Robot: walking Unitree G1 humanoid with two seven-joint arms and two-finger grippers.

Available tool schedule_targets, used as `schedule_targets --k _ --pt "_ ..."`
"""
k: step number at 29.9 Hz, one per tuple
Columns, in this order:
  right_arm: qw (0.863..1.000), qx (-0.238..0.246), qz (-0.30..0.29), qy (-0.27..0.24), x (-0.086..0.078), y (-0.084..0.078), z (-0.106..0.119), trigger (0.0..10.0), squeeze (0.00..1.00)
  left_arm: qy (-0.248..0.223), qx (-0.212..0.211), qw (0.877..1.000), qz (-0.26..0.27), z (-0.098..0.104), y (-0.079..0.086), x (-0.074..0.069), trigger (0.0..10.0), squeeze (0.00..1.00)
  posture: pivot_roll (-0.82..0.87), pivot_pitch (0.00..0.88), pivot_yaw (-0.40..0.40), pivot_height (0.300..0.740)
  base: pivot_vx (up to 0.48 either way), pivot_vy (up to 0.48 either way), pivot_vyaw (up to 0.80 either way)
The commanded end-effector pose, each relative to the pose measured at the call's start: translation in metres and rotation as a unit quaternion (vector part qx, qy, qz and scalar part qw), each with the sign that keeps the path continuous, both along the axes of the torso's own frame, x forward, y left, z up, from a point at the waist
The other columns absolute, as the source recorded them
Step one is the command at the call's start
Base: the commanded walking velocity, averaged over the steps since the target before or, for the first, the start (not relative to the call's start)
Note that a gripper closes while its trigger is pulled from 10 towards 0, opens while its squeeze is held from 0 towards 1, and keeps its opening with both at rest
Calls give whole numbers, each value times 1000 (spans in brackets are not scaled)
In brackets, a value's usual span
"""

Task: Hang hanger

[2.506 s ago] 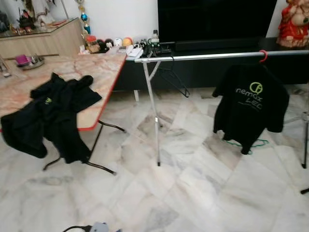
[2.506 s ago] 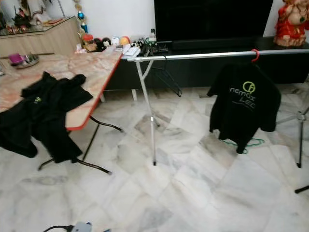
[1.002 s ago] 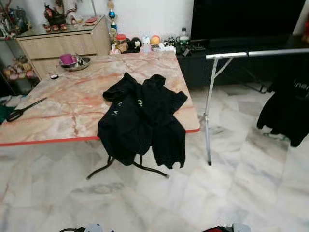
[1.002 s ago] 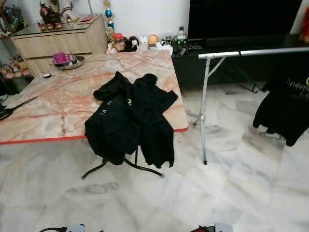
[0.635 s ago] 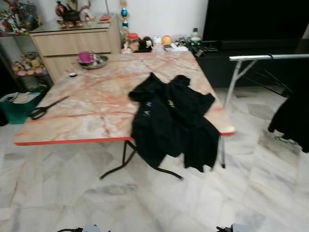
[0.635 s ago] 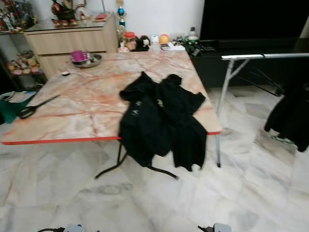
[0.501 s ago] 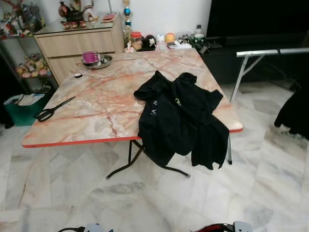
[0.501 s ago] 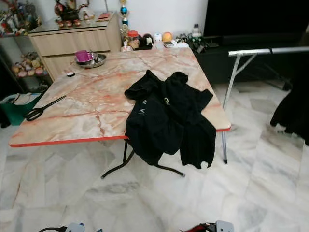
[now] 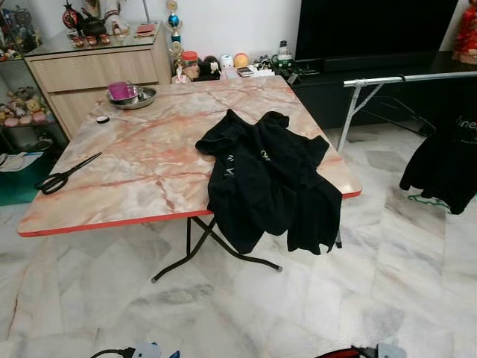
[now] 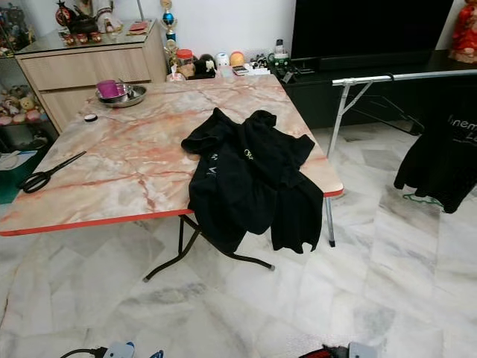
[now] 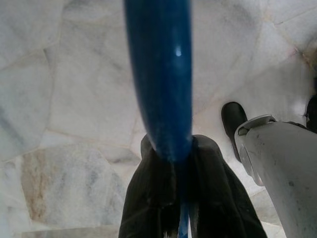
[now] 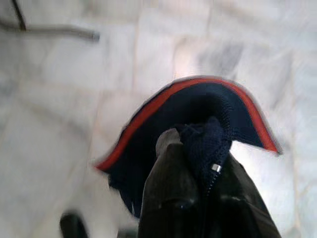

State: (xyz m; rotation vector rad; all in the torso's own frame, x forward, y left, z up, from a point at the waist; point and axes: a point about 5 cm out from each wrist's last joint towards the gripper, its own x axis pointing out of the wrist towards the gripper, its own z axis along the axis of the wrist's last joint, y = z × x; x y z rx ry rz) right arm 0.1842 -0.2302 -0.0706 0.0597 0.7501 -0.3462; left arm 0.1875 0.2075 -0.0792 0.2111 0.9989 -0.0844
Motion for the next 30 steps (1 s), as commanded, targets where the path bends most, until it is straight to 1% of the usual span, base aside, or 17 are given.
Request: schedule_targets --k 1,2,4,5,7,9,10,11,14,16,17,21,22,23,24,25,30 --pt "995 -26 -20 -97 31 -15 27 10000 0 5 3 1000 0 -1 3 -3 10000 0 61 24 42 740 0 0 0" --pt "995 -26 -20 -97 31 -15 27 10000 0 5 3 1000 0 -1 3 -3 10000 0 61 24 42 740 0 0 0" --pt "988 -31 -22 -150 47 -23 43 10000 0 5 5 1000 2 -1 4 -4 10000 0 52 22 41 740 0 0 0" --pt "988 -31 -22 -150 47 -23 43 10000 0 5 5 1000 2 -1 4 -4 10000 0 52 22 41 740 0 0 0" --pt "978 -42 -13 -204 59 -28 60 10000 0 5 6 1000 3 -1 5 -4 10000 0 47 17 39 740 0 0 0" --pt "960 -60 -5 -272 67 -33 82 10000 0 3 8 1000 5 -1 5 -5 10000 0 45 14 38 740 0 0 0" --pt "947 -71 4 -314 70 -32 98 10000 0 1 8 1000 8 -1 6 -4 10000 0 44 9 37 740 0 0 0" --pt "942 -73 9 -327 70 -31 102 10000 0 0 8 1000 8 -1 6 -4 10000 0 42 7 36 740 0 0 0" --pt "914 -71 57 -397 69 -7 138 10000 0 -3 12 1000 10 0 10 -3 10000 0 27 0 36 740 0 0 0" --pt "904 -76 67 -415 67 -2 151 10000 0 -3 13 1000 9 0 11 -4 10000 0 27 0 37 740 0 0 0" --pt "904 -76 67 -415 67 -2 151 10000 0 -3 13 1000 9 0 11 -4 10000 0 27 0 37 740 0 0 0" --pt "880 -94 80 -459 69 6 188 10000 0 -1 15 1000 6 0 13 -6 10000 0 22 0 41 740 0 0 0" --pt "867 -101 81 -482 73 9 206 10000 0 1 16 1000 4 -1 14 -8 10000 0 19 0 43 740 0 0 0" --pt "860 -99 80 -495 75 11 216 10000 0 2 17 1000 4 -1 14 -8 10000 0 19 0 43 740 0 0 694" --pt "860 -99 80 -495 75 11 216 10000 0 2 17 1000 4 -1 14 -8 10000 0 19 0 43 740 0 0 694" --pt "847 -97 84 -515 78 16 233 10000 0 3 17 1000 3 -1 14 -9 10000 0 20 0 44 740 0 0 775" --pt "845 -95 97 -518 83 23 244 10000 0 2 14 1000 3 -1 11 -8 10000 0 26 0 42 740 0 0 772"
